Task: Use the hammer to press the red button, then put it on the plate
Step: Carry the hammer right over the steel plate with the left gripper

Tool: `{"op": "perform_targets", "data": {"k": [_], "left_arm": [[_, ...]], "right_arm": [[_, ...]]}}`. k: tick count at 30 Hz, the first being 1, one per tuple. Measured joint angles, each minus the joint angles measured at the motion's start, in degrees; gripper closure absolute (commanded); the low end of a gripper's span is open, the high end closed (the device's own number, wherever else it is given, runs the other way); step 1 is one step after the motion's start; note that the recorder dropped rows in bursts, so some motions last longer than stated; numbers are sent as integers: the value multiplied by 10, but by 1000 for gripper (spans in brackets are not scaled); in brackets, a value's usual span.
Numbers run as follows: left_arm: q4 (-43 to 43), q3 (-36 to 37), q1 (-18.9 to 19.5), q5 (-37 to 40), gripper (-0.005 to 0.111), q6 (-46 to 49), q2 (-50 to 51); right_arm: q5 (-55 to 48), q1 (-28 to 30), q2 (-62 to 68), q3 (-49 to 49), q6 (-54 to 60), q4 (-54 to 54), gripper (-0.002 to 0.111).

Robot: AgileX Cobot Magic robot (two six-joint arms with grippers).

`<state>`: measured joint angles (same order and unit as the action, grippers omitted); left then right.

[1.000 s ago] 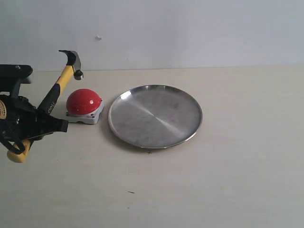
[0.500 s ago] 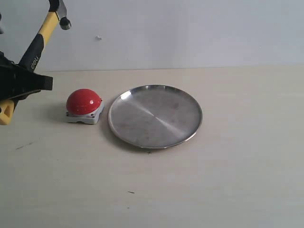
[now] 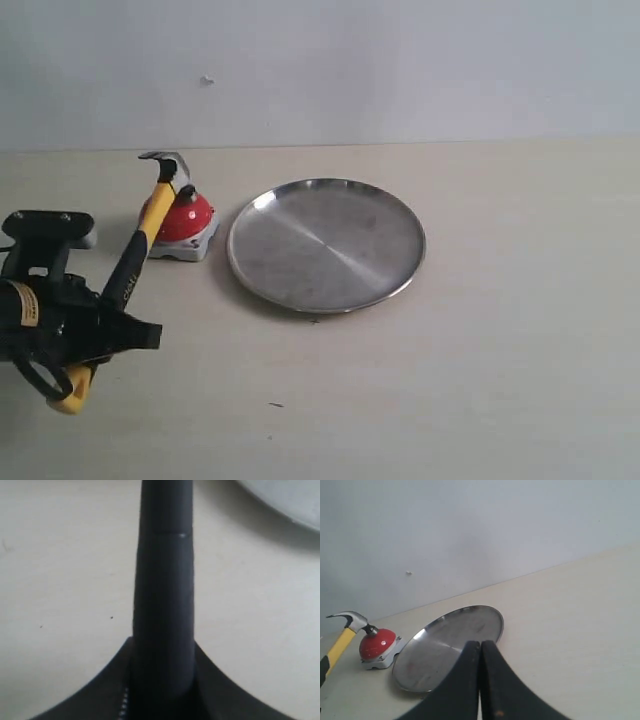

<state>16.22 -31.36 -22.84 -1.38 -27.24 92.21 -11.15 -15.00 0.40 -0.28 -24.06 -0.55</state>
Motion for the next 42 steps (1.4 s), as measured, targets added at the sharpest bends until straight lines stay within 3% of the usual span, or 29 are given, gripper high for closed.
{"op": "perform_targets", "data": {"k": [4, 10, 14, 17, 20, 24, 29, 42], "left_arm": [[5, -2, 0, 5, 107, 2, -14], [-5, -10, -2, 66, 107, -17, -139], [-5, -15, -29, 44, 107, -47, -205], [-3, -15, -61, -16, 107, -97, -201], [42, -15, -89, -112, 107, -188, -160], [130, -29, -94, -262, 107, -308, -73], [167, -76, -95, -368, 107, -386, 33], [170, -232, -95, -377, 107, -506, 210]], "right_arm": [[0, 0, 0, 0, 0, 0, 108], [0, 0, 0, 0, 0, 0, 108], [0, 0, 0, 0, 0, 0, 108], [0, 0, 0, 0, 0, 0, 108], [0, 0, 0, 0, 0, 0, 108], [0, 0, 0, 0, 0, 0, 108], [0, 0, 0, 0, 0, 0, 108], [0, 0, 0, 0, 0, 0, 108]]}}
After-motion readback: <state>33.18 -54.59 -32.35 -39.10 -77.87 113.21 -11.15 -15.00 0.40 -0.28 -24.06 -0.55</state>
